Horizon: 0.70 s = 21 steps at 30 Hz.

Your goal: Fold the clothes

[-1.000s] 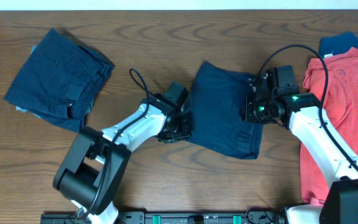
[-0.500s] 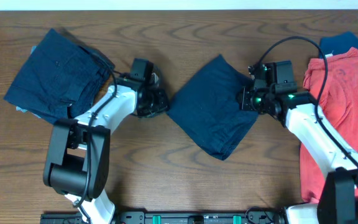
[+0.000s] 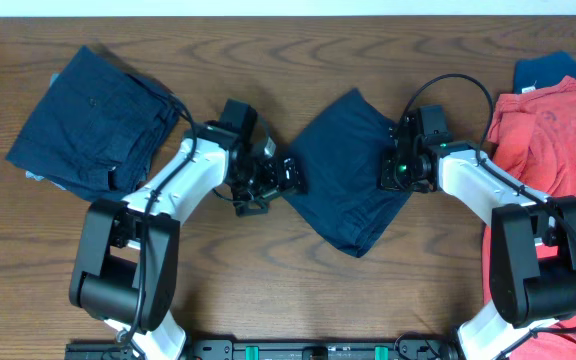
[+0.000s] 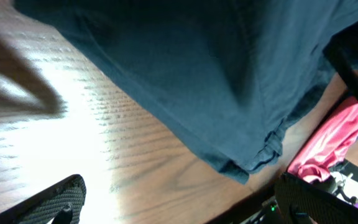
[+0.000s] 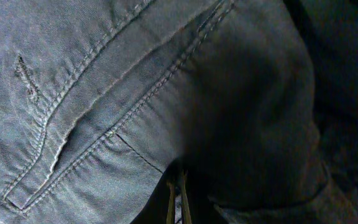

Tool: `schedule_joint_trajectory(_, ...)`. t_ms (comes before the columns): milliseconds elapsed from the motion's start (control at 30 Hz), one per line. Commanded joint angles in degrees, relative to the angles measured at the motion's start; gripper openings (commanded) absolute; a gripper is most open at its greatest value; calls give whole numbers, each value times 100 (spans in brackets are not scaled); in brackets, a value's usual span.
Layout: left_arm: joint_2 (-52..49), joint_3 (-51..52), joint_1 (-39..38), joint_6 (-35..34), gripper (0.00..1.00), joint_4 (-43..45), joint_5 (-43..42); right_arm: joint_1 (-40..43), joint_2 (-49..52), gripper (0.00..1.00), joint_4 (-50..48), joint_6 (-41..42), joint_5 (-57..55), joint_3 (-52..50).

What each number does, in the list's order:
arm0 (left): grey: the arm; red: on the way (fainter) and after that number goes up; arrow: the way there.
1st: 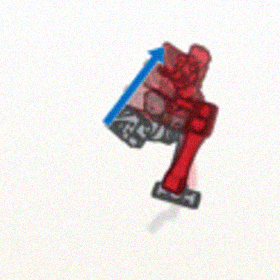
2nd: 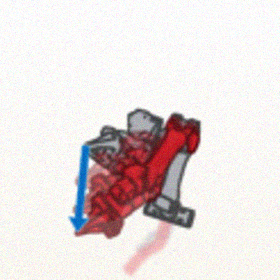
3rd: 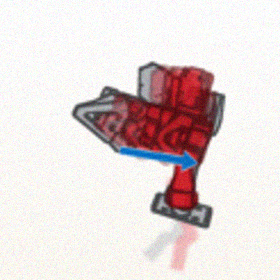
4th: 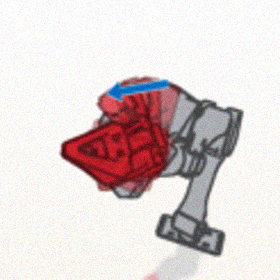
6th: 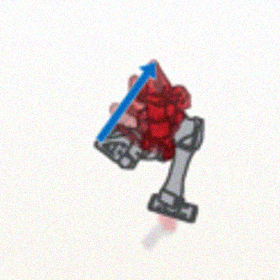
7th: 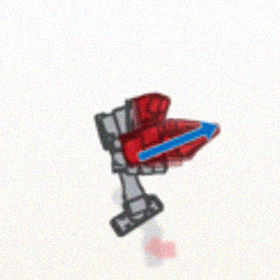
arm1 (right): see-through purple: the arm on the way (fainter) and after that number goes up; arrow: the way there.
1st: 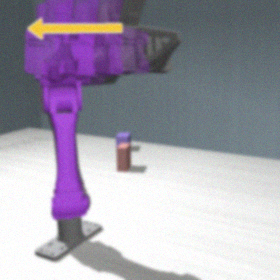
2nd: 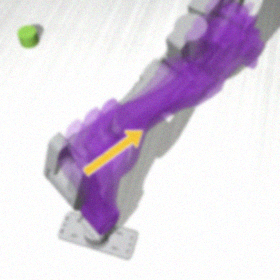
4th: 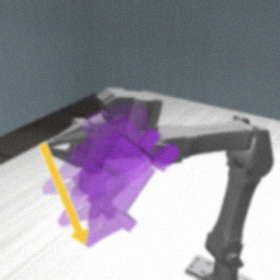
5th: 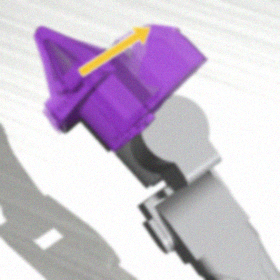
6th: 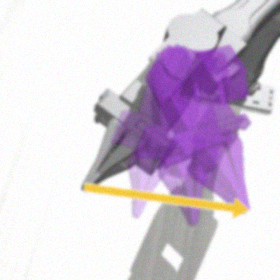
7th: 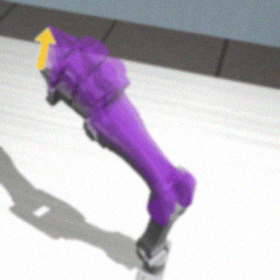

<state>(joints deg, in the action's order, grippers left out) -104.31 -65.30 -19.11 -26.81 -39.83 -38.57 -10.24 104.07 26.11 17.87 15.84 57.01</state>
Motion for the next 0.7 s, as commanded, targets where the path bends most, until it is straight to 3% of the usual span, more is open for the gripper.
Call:
schedule_joint_trajectory(0,68,382,-221,-748,98,376,267,-11,238,5,63,101,-125,-59)
schedule_joint_trajectory(267,59,1410,-730,-2568,98,2739,533,-11,238,5,66,98,-57,-59)
schedule_joint_trajectory(433,57,1849,-938,-3748,98,3346,997,-11,238,5,59,96,-59,-59)
schedule_joint_trajectory(667,-22,2011,-977,-4155,98,3794,1224,-11,238,5,44,98,-59,-59)
